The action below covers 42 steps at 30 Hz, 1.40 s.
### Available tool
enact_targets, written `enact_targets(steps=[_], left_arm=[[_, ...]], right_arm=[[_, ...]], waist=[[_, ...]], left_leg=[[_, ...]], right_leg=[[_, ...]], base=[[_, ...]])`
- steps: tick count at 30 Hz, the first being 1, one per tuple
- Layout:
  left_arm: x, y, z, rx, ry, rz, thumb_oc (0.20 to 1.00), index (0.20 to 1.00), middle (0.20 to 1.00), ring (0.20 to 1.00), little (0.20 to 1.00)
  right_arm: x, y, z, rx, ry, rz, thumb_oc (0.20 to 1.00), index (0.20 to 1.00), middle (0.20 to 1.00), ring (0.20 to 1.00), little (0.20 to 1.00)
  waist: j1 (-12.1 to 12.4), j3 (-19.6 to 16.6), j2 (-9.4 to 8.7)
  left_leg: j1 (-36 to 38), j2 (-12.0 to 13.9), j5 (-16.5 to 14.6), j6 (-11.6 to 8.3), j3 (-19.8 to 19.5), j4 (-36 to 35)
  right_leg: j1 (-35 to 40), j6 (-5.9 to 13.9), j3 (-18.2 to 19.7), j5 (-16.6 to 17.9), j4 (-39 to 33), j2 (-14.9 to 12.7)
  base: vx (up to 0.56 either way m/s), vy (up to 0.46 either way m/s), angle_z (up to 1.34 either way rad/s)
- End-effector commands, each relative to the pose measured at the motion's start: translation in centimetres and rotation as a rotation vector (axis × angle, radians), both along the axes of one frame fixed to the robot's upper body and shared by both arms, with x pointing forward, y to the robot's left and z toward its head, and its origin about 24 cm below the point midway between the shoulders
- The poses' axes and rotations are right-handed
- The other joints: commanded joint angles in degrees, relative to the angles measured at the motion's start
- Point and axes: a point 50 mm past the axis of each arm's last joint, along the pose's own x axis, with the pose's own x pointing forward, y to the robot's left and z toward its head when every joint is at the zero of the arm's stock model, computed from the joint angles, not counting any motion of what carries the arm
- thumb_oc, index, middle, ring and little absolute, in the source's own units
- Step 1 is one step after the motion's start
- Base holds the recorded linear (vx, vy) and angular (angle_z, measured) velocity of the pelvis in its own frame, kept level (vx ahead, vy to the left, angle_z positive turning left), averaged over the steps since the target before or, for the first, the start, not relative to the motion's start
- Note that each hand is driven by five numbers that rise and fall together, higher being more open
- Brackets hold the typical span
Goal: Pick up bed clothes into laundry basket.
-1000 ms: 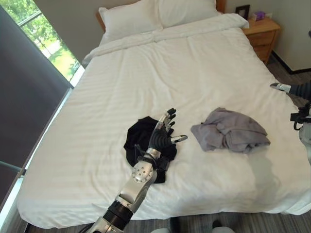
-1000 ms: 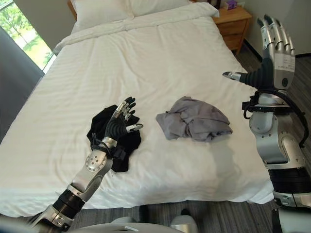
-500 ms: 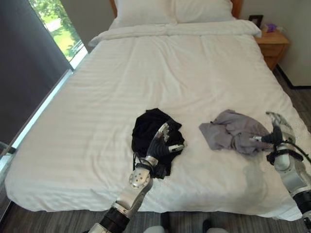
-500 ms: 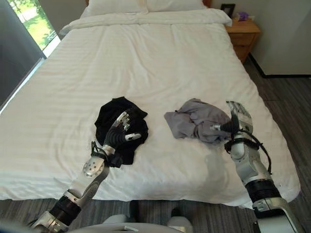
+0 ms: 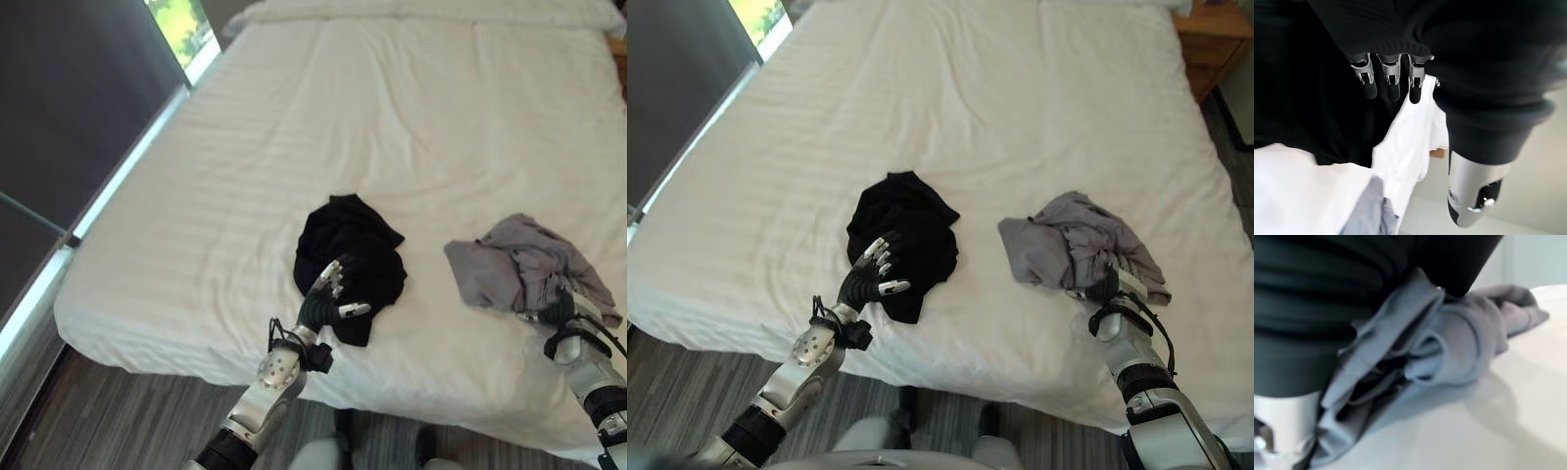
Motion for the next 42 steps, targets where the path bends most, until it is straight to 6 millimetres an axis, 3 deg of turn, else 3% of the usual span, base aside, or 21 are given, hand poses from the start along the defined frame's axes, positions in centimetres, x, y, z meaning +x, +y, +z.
enact_targets(steps=[1,4,5,6,7,8,10,13,17,21,23,25,31,32,33,34,36,39,40,41,42], left_arm=[[1.9,0.0,3.4,-0.039,-0.165,0.011,1.000,1.000,1.000,1.000,1.000],[2.6,0.0,3.6,-0.024,-0.178,0.033,1.000,1.000,1.000,1.000,1.000],[2.9,-0.3,3.8,-0.012,-0.187,0.034,1.000,1.000,1.000,1.000,1.000],[3.4,-0.2,4.4,0.022,-0.225,0.049,1.000,1.000,1.000,1.000,1.000],[3.4,-0.2,4.4,0.023,-0.225,0.049,1.000,1.000,1.000,1.000,1.000],[4.0,0.2,5.4,0.095,-0.291,0.097,1.000,1.000,1.000,1.000,1.000],[4.4,0.6,5.8,0.191,-0.335,0.136,1.000,1.000,1.000,1.000,1.000],[5.3,2.4,6.1,0.536,-0.443,0.242,1.000,1.000,1.000,1.000,1.000],[6.0,4.0,5.5,0.824,-0.500,0.307,1.000,1.000,1.000,1.000,1.000],[7.0,5.3,3.6,1.139,-0.485,0.337,1.000,1.000,1.000,1.000,1.000],[7.6,6.0,1.3,1.303,-0.401,0.322,1.000,1.000,1.000,1.000,1.000],[7.9,7.1,-2.9,1.516,-0.193,0.229,1.000,1.000,1.000,1.000,1.000],[6.8,8.2,-6.9,1.744,0.030,0.030,1.000,1.000,1.000,1.000,1.000],[6.4,8.7,-7.5,1.794,0.069,-0.023,0.551,0.551,0.551,0.551,0.551],[5.6,9.1,-8.4,1.837,0.116,-0.084,0.460,0.460,0.460,0.460,0.460],[5.6,9.1,-8.4,1.837,0.116,-0.086,0.200,0.200,0.200,0.200,0.200],[5.2,13.1,-7.9,1.923,0.237,-0.100,0.200,0.200,0.200,0.200,0.200],[5.8,14.4,-6.7,1.935,0.239,-0.057,0.200,0.200,0.200,0.200,0.200],[7.5,17.4,-2.9,1.935,0.207,0.108,0.200,0.200,0.200,0.200,0.200],[7.6,17.5,-2.8,1.935,0.206,0.109,0.200,0.200,0.200,0.200,0.200],[8.4,19.3,-0.2,1.903,0.181,0.235,0.200,0.200,0.200,0.200,0.200]], right_arm=[[1.3,-0.2,1.7,0.032,-0.037,0.004,0.200,0.200,0.200,0.200,0.200],[1.5,2.0,1.1,0.145,-0.080,0.067,0.200,0.200,0.200,0.200,0.200],[1.7,3.4,1.3,0.201,-0.126,0.110,0.200,0.200,0.200,0.200,0.200],[1.8,6.4,2.0,0.215,-0.163,0.270,0.200,0.200,0.200,0.200,0.200],[1.7,6.4,2.0,0.215,-0.161,0.270,0.200,0.200,0.200,0.200,0.200],[0.9,9.1,2.3,0.292,-0.204,0.398,0.200,0.200,0.200,0.200,0.200],[0.3,10.2,2.1,0.353,-0.215,0.449,0.200,0.200,0.200,0.200,0.200],[-1.0,11.7,2.1,0.429,-0.220,0.531,0.200,0.200,0.200,0.200,0.200],[-2.1,11.5,1.6,0.480,-0.229,0.510,0.200,0.200,0.200,0.200,0.200],[-3.1,10.8,0.9,0.503,-0.232,0.474,0.200,0.200,0.200,0.200,0.200],[-3.4,10.6,1.0,0.515,-0.245,0.464,0.200,0.200,0.200,0.200,0.200],[-3.6,10.7,1.8,0.551,-0.287,0.481,0.200,0.200,0.200,0.200,0.200],[-3.8,11.1,3.8,0.623,-0.364,0.552,0.200,0.200,0.200,0.200,0.200],[-3.7,11.2,4.4,0.627,-0.372,0.574,0.200,0.200,0.200,0.200,0.200],[-3.7,11.4,4.9,0.627,-0.383,0.599,0.200,0.200,0.200,0.200,0.200],[-3.7,11.4,4.9,0.627,-0.382,0.598,0.200,0.200,0.200,0.200,0.200],[-4.0,11.1,8.1,0.568,-0.456,0.689,0.200,0.200,0.200,0.200,0.200],[-4.3,10.7,9.2,0.544,-0.490,0.700,0.200,0.200,0.200,0.200,0.200],[-4.9,9.8,11.2,0.495,-0.563,0.718,0.200,0.200,0.200,0.200,0.200],[-4.9,9.8,11.2,0.496,-0.564,0.718,0.200,0.200,0.200,0.200,0.200],[-5.4,9.0,12.3,0.474,-0.617,0.712,0.200,0.200,0.200,0.200,0.200]], waist=[[0.7,3.2,-3.41],[0.1,3.2,-3.49],[-0.3,3.2,-3.55],[-1.1,3.3,-3.65],[-1.0,3.3,-3.68],[-2.0,3.0,-3.97],[-2.5,2.4,-4.06],[-3.3,0.6,-4.42],[-4.1,-0.3,-4.68],[-5.8,-0.8,-4.75],[-6.9,-0.9,-4.81],[-9.0,-0.9,-4.89],[-11.8,-1.0,-5.34],[-12.3,-0.9,-5.57],[-12.8,-0.9,-5.83],[-12.7,-0.9,-5.83],[-13.8,-0.7,-6.34],[-13.9,-0.3,-6.45],[-14.3,-0.4,-6.21],[-14.2,-0.3,-6.32],[-14.4,-0.4,-6.03]], left_leg=[[2.8,3.5,-6.5,-6.26,2.4,0.4],[2.2,3.8,-6.4,-6.10,2.9,0.4],[2.6,3.8,-6.6,-5.98,3.1,0.4],[3.6,3.9,-7.0,-5.77,3.4,0.4],[3.8,3.9,-7.0,-5.76,3.5,0.4],[5.6,3.8,-7.7,-5.41,4.0,0.4],[6.9,3.7,-8.3,-5.19,4.3,0.4],[10.2,3.4,-9.7,-4.70,4.9,0.4],[11.9,3.1,-10.7,-4.46,5.7,0.4],[13.4,2.7,-11.7,-4.26,6.7,0.4],[13.5,2.5,-12.0,-4.15,7.3,0.4],[13.2,2.5,-12.2,-4.07,8.5,0.4],[11.8,2.6,-12.2,-3.87,10.4,0.4],[11.5,2.7,-12.2,-3.82,11.1,0.4],[11.5,2.8,-12.3,-3.80,11.5,0.4],[11.5,2.8,-12.3,-3.80,11.6,0.4],[12.1,3.0,-12.6,-3.81,13.6,0.4],[12.9,3.2,-12.8,-3.85,14.3,0.4],[14.0,3.3,-13.5,-3.94,15.3,0.4],[13.8,3.3,-13.1,-3.97,15.3,0.4],[14.3,3.2,-13.5,-4.05,15.7,0.4]], right_leg=[[-3.5,5.21,3.3,-0.5,0.9,-6.0],[-4.5,5.30,4.0,-0.6,0.9,-5.8],[-4.2,5.30,4.4,-0.7,0.9,-5.8],[-3.5,5.34,4.9,-0.9,0.9,-5.9],[-3.4,5.35,4.9,-0.9,0.9,-6.0],[-2.2,5.54,5.3,-0.8,0.9,-6.4],[-1.3,5.76,5.3,-0.7,0.9,-6.6],[1.2,6.19,5.3,-0.7,0.9,-7.5],[2.4,6.61,5.5,-0.7,0.9,-8.0],[2.6,6.99,6.4,-0.3,0.9,-8.3],[2.3,7.20,7.0,-0.1,0.9,-8.2],[0.9,7.48,8.3,0.4,0.9,-8.2],[-2.3,8.19,10.4,1.3,0.9,-7.4],[-3.0,8.39,11.0,1.5,0.9,-7.2],[-3.3,8.48,11.4,1.7,0.9,-7.0],[-3.4,8.50,11.5,1.7,0.9,-7.0],[-4.0,9.19,12.8,2.3,0.9,-6.7],[-3.7,9.37,13.2,2.5,0.9,-6.7],[-3.3,9.50,13.2,2.5,0.9,-6.7],[-3.6,9.50,13.3,2.9,0.9,-6.7],[-3.3,9.50,13.1,2.9,0.9,-6.8]], base=[[-0.03,0.005,-0.04],[0.00,0.035,-0.09],[0.04,0.064,-0.19],[0.04,0.054,-0.11],[0.07,0.067,-0.21],[0.07,0.040,-0.12],[0.08,0.033,-0.07],[0.11,0.024,-0.13],[0.08,0.029,-0.10],[0.05,0.048,-0.15],[0.01,0.064,-0.16],[-0.03,0.080,-0.20],[-0.04,0.068,-0.24],[-0.05,0.073,-0.24],[-0.03,0.048,-0.34],[-0.02,0.064,-0.34],[0.00,0.080,-0.38],[0.02,0.055,-0.33],[-0.01,0.033,-0.19],[0.03,0.065,-0.25],[-0.04,0.027,-0.47]])
